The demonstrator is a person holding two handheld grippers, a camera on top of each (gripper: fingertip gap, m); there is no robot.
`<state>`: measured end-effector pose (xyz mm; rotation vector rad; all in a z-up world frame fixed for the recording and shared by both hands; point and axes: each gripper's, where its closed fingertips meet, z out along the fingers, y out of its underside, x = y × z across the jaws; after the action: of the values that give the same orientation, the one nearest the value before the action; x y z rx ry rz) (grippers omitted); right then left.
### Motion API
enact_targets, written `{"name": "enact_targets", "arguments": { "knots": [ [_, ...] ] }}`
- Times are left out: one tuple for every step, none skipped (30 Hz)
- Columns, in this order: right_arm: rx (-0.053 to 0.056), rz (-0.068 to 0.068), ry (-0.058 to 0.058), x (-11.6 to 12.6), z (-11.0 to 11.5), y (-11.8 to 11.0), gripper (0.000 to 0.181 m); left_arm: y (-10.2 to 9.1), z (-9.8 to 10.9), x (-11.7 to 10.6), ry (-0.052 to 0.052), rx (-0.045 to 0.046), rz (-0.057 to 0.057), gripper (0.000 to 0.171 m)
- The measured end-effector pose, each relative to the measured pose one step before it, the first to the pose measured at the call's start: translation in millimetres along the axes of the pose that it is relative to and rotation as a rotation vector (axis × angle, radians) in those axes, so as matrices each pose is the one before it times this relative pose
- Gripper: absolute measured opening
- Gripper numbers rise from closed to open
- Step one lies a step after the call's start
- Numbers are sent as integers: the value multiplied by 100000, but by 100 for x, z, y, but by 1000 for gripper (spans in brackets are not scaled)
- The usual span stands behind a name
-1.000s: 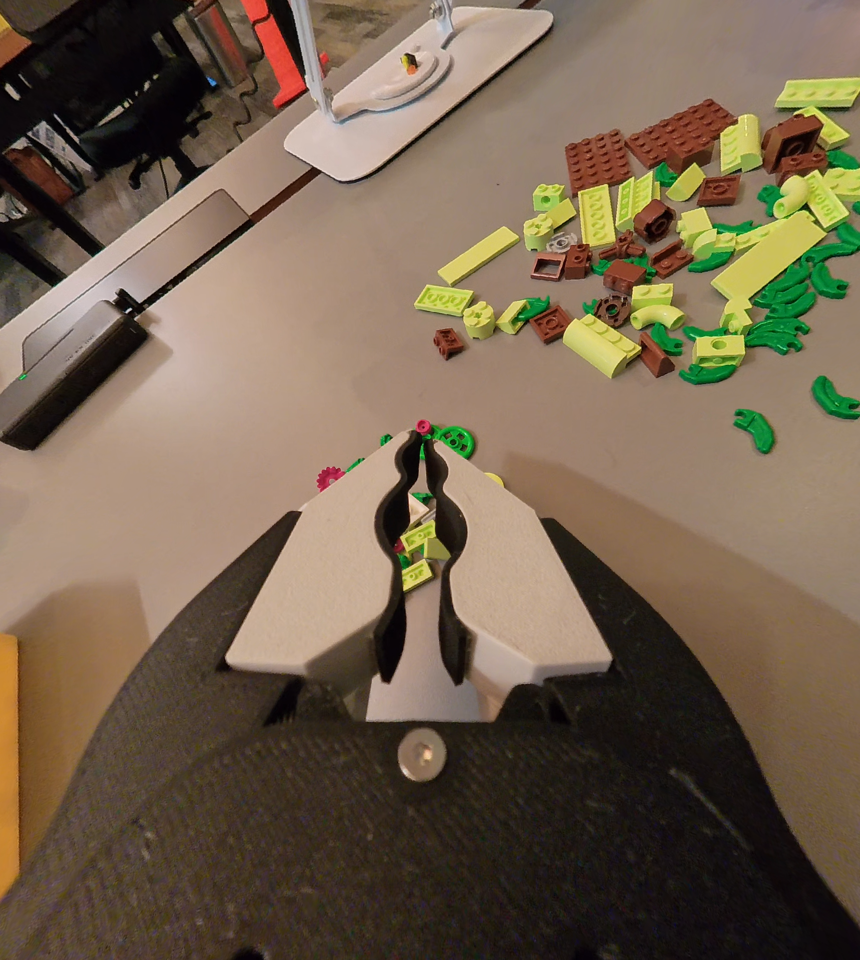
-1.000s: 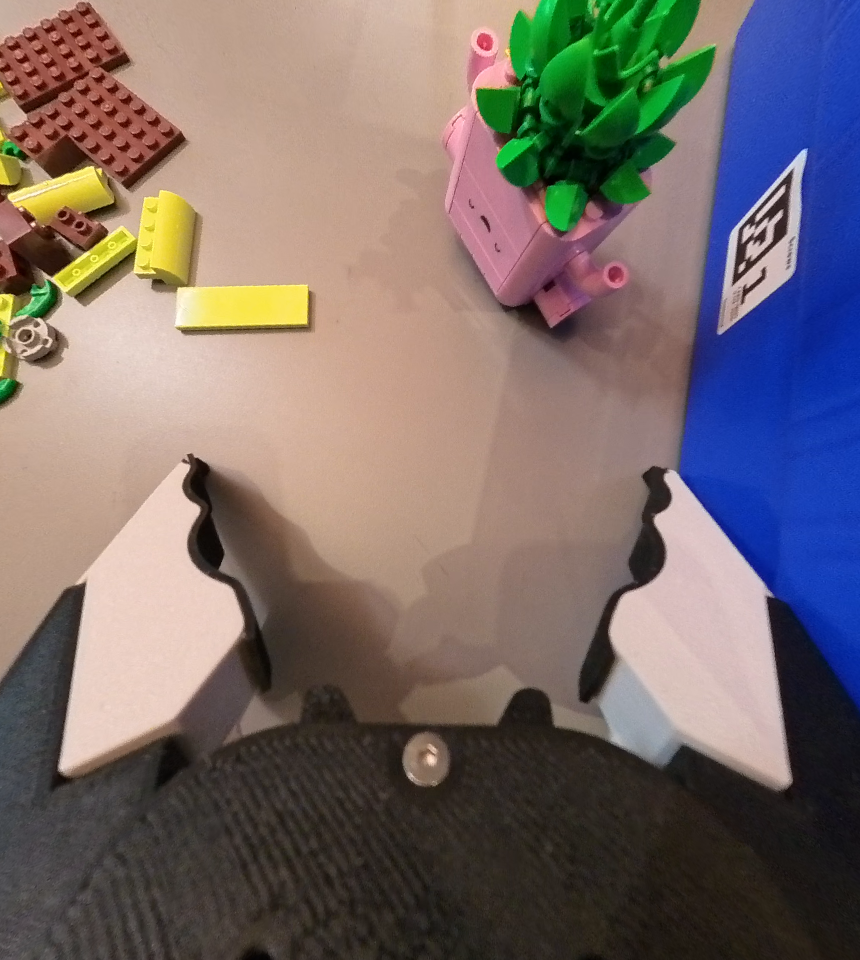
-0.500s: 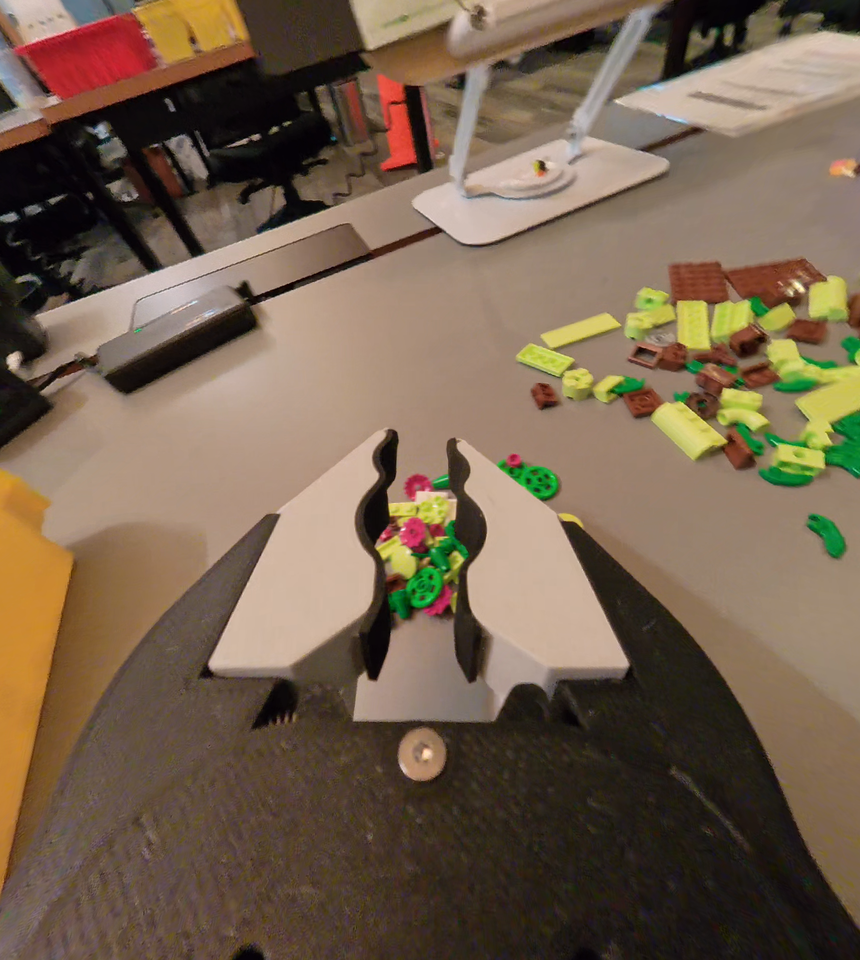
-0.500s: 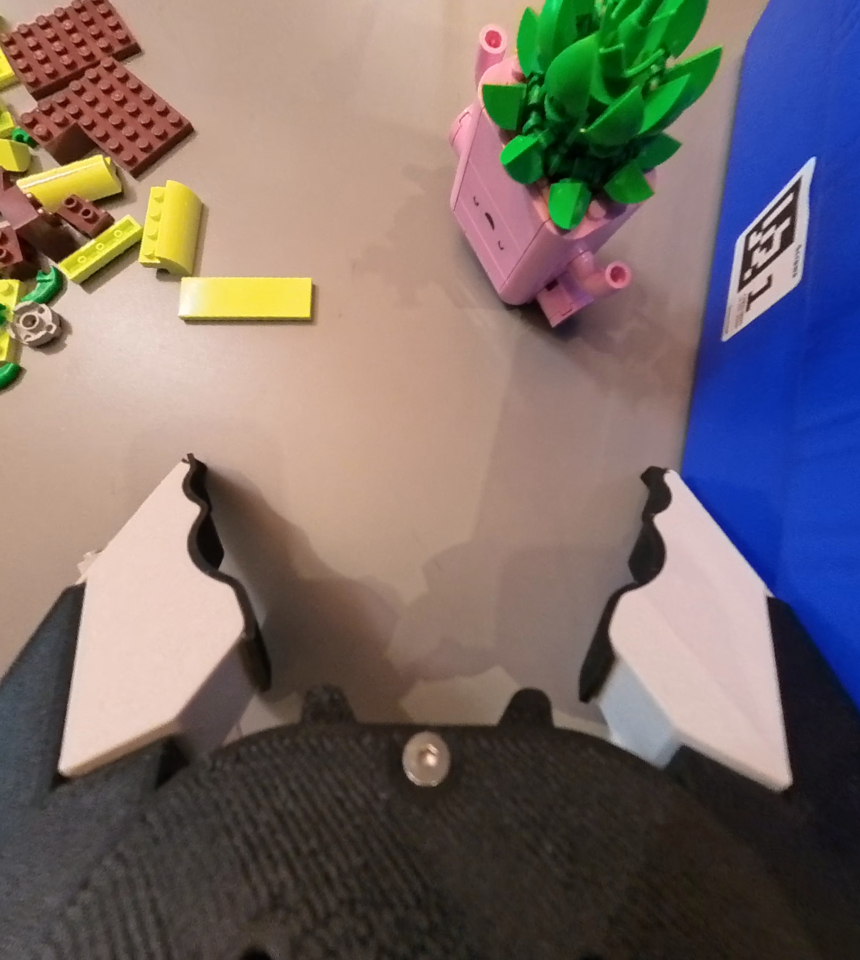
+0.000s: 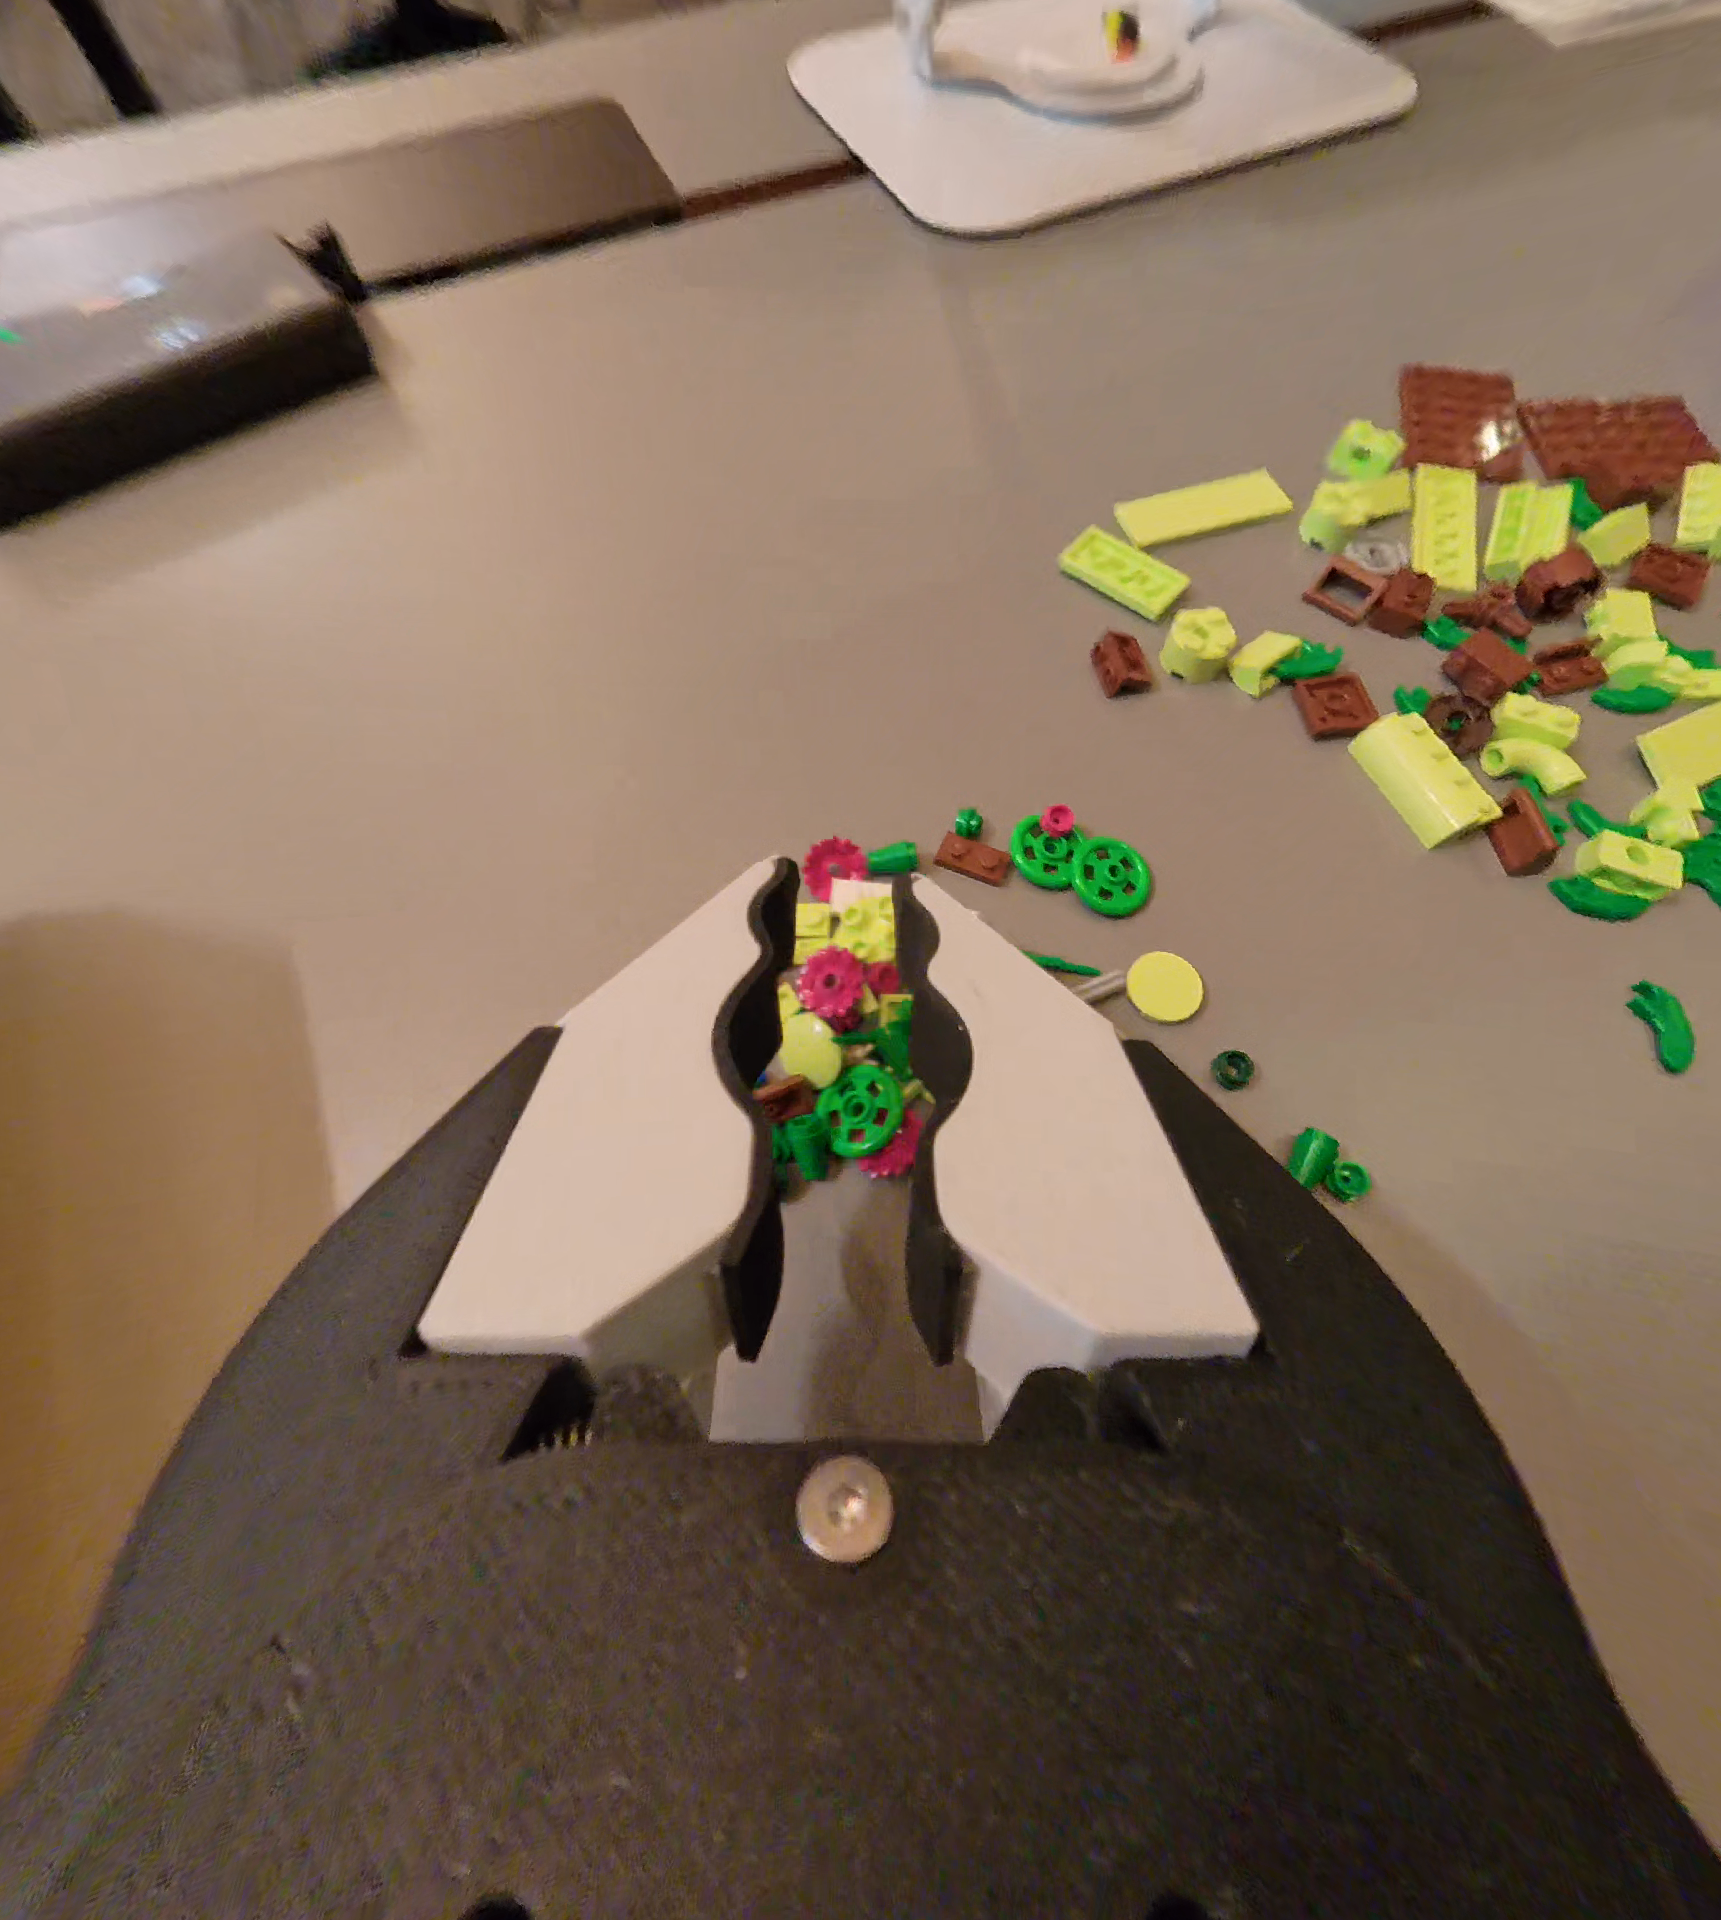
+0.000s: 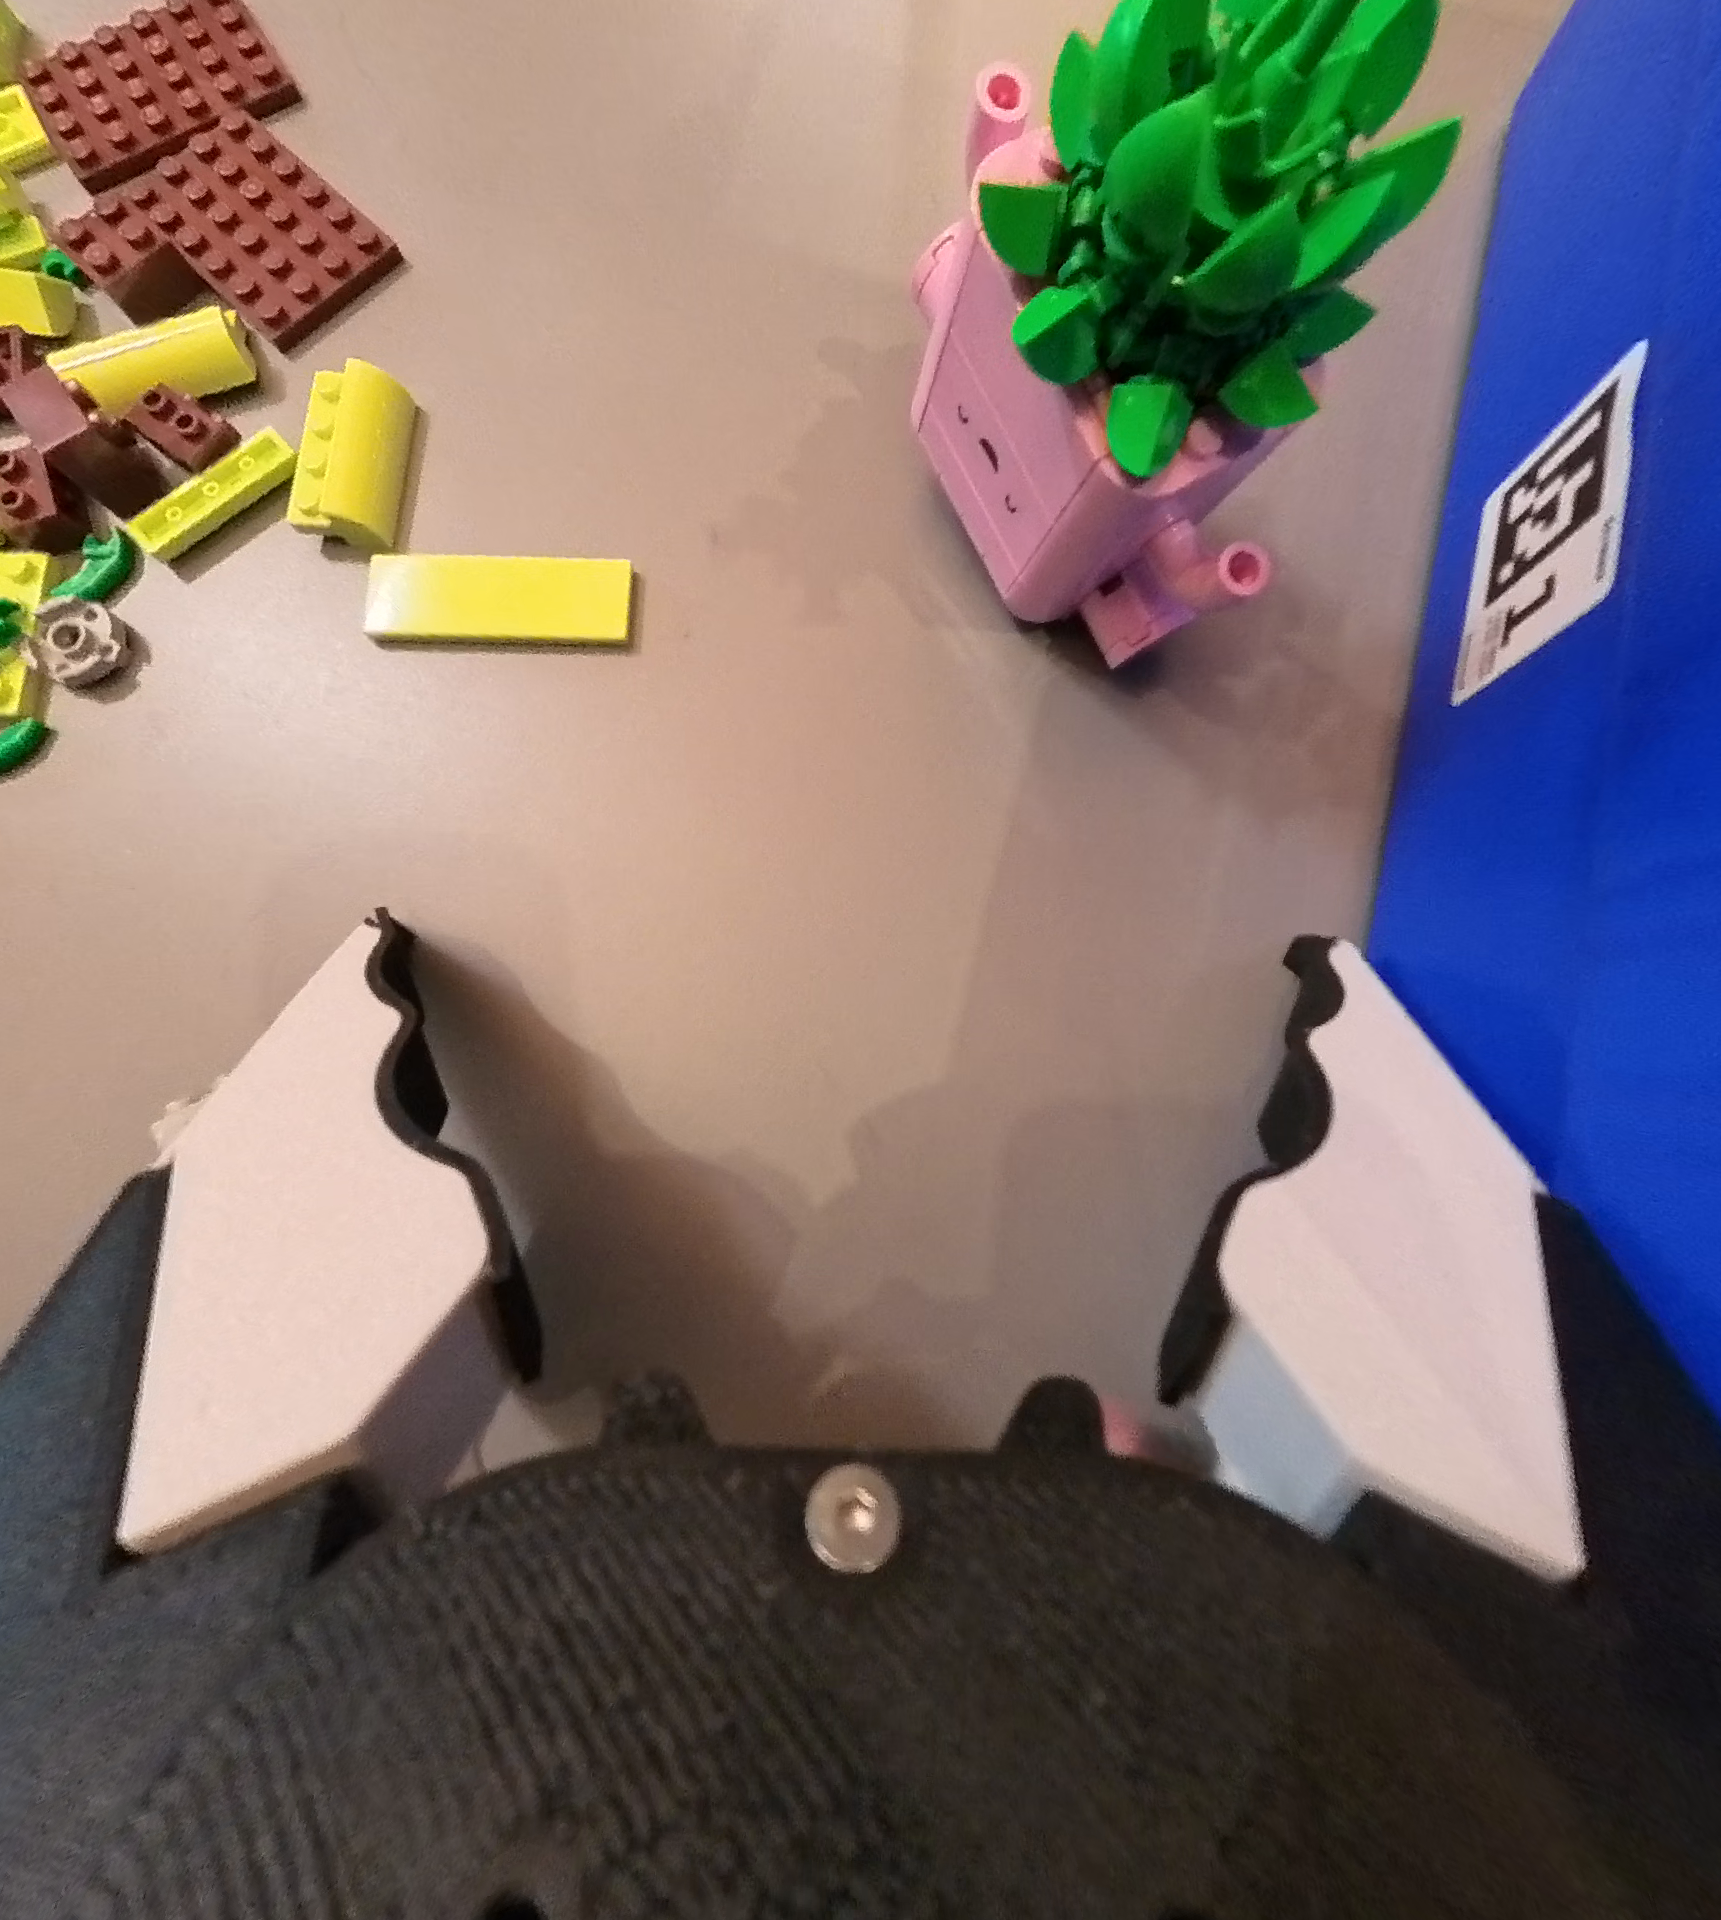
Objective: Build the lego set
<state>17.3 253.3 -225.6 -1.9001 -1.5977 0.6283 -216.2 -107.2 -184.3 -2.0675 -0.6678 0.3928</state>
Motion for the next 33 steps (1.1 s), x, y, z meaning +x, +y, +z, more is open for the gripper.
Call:
{"name": "enact_targets", "arguments": {
  "knots": [
    [3, -191, -193, 21, 18, -34, 159, 263, 447, 146, 1266, -3034, 41, 17],
    [-14, -65, -23, 11, 0, 1, 159, 107, 359, 15, 167, -1942, 218, 17],
    [-26, -34, 21, -6, 4, -2, 159, -82, 243, -63, -548, -520, 612, 17],
    [1, -7, -39, 5, 1, -1, 159, -220, 188, -203, -1547, 453, 820, 17],
    [50, 19, -73, -10, -11, -7, 159, -215, 217, -143, -996, 331, 591, 17],
    [91, -145, -132, -34, -25, -9, 158, 13, 288, -32, 50, -1206, -8, 17],
    [404, -569, -454, -105, -46, -52, 156, 345, 366, 31, 729, -3194, -545, 19],
    [867, -1108, -1248, -260, -88, -99, 149, 422, 341, 74, 958, -3598, -401, 19],
    [1116, -1503, -1423, -334, -120, -129, 141, 237, 202, 49, 302, -2028, 47, 19],
    [1125, -1630, -630, -237, -117, -135, 136, 25, 31, 53, -141, -230, 622, 19],
    [1025, -1541, 310, -133, -117, -120, 134, -69, -86, 69, -282, 715, 853, 16],
    [865, -1348, 955, -19, -91, -112, 133, 14, -102, 78, -191, 337, 438, 14],
    [796, -1318, 1084, -4, -78, -100, 133, 165, -16, 89, 114, -798, -163, 13],
    [858, -1357, 916, -3, -81, -121, 133, 297, 34, 125, 530, -1683, -392, 15],
    [1142, -1357, 595, -52, -99, -159, 131, 296, 47, 93, 385, -1656, -540, 17],
    [1522, -1401, 448, -72, -133, -206, 128, 156, -29, -6, -351, -640, -402, 19],
    [1828, -1573, 238, -123, -161, -246, 122, 112, -74, 69, -10, -218, -253, 19],
    [2077, -1714, -126, -179, -190, -280, 114, 133, -52, 25, -428, -410, -317, 17],
    [2442, -1530, 83, -147, -216, -327, 107, 75, -66, 57, -362, -35, 318, 17],
    [2634, -1250, 878, -11, -235, -361, 101, 33, -41, 8, -619, 0, 396, 17],
    [2591, -1032, 1724, 104, -228, -352, 98, 2, 7, 9, -469, -51, 648, 17],
    [2335, -656, 2903, 284, -214, -311, 96, -6, 35, 49, -93, -107, 665, 18],
    [2178, -483, 3799, 406, -228, -291, 94, -19, 33, 73, 221, -82, 616, 17],
    [2246, -431, 4624, 501, -248, -285, 94, -41, 7, 59, 151, 187, 559, 17],
    [2485, -409, 5861, 643, -303, -325, 94, -81, -31, 87, 246, 457, 621, 17],
    [2879, -480, 7728, 868, -373, -358, 94, -86, -58, 117, 334, 646, 776, 17],
    [3491, -931, 9094, 990, -460, -442, 93, -160, -100, 135, 256, 1184, 779, 16],
    [4334, -2205, 6758, 606, -459, -555, 80, -293, -130, 262, 1049, 1966, 733, 16],
    [4866, -3136, 3700, 113, -440, -646, 69, -370, -137, 449, 2310, 2258, 592, 16],
    [4583, -3430, 2941, -58, -396, -633, 66, -270, -86, 437, 2364, 1475, 334, 17],
    [4161, -3074, 3556, 27, -350, -600, 60, -140, -15, 229, 1163, 369, 45, 17],
    [3707, -2627, 3141, 45, -297, -520, 55, 16, 61, 91, 513, -675, -144, 17],
    [3053, -2116, 1227, -126, -222, -442, 55, 107, 120, 45, 304, -1290, -563, 17]
  ]
}}
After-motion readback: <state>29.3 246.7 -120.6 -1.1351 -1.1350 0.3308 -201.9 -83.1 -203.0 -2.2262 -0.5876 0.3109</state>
